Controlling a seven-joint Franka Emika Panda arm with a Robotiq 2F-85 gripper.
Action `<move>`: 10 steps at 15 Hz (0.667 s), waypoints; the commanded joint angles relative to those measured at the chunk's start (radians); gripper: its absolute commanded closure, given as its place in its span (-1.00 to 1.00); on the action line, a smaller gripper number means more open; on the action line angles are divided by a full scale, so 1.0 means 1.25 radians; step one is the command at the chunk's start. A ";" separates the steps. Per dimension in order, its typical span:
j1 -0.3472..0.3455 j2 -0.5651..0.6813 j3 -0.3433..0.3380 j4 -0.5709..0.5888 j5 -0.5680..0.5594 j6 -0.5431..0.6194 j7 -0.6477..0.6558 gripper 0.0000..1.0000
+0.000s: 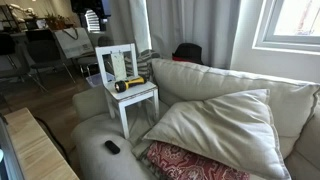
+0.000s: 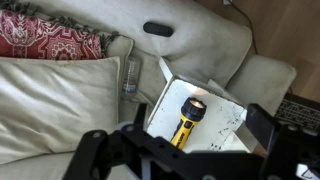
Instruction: Turn off the flashlight
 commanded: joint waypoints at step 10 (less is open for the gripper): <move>0.068 0.236 0.035 0.040 0.196 0.272 -0.047 -1.00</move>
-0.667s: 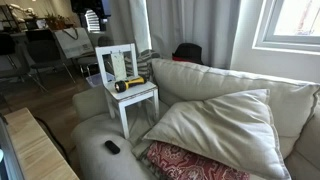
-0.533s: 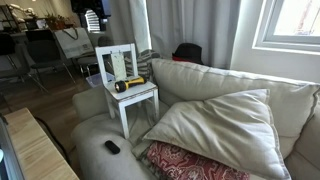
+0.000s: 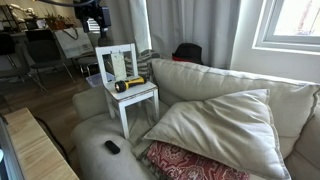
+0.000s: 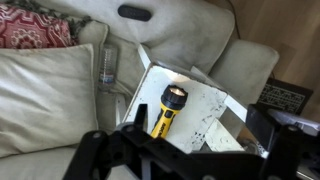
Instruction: Turn off the flashlight
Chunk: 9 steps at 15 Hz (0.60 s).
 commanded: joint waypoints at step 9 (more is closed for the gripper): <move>-0.015 0.329 0.108 0.087 0.040 0.401 0.014 -1.00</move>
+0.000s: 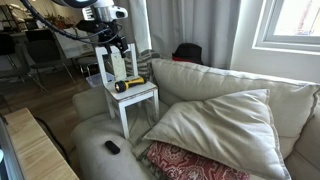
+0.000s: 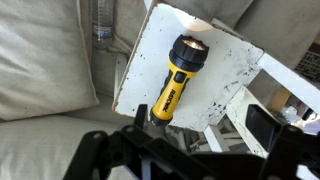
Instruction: Turn off the flashlight
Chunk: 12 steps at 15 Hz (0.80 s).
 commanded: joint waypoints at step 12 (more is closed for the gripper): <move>-0.130 0.199 0.183 0.085 0.322 0.077 -0.275 -0.01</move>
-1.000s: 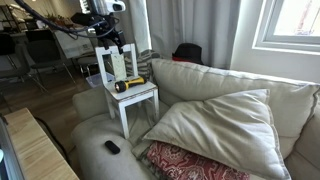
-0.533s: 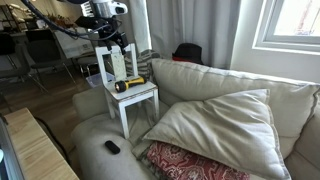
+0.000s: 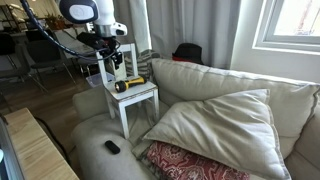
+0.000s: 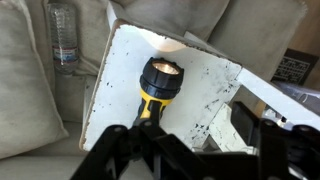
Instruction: Turn off the flashlight
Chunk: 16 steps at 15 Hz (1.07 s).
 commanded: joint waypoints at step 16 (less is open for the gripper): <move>-0.191 0.358 0.207 0.203 0.179 0.261 -0.386 1.00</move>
